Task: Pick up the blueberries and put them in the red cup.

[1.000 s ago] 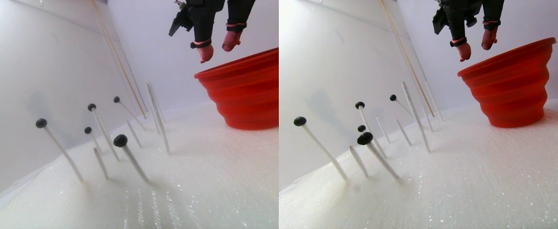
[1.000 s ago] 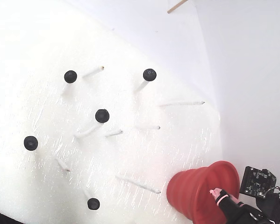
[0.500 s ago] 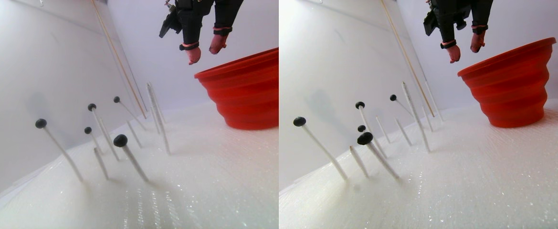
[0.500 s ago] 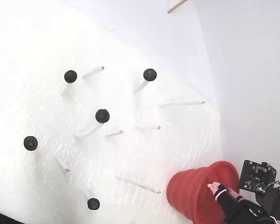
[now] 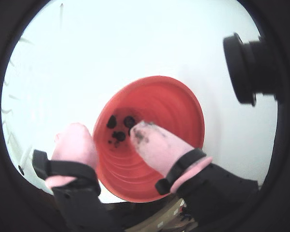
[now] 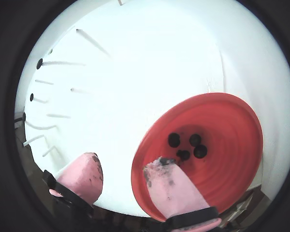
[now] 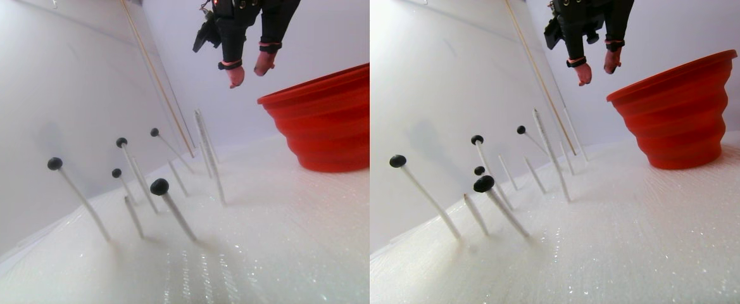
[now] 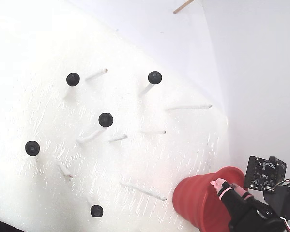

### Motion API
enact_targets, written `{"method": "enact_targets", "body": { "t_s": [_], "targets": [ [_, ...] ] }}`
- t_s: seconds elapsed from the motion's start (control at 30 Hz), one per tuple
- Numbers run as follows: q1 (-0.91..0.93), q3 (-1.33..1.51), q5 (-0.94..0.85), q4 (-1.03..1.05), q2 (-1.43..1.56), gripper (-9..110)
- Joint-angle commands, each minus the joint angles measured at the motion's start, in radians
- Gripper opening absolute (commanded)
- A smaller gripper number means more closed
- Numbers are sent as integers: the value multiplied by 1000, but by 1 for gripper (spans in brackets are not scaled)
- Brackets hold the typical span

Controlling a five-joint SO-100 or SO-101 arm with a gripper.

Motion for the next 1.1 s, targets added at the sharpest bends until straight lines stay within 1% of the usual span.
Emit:
{"method": "enact_targets", "body": {
  "t_s": [0.0,1.07],
  "targets": [
    [-66,-84,-12,8,107,16],
    [-281,-77,-17,2,78,16]
  ]
}}
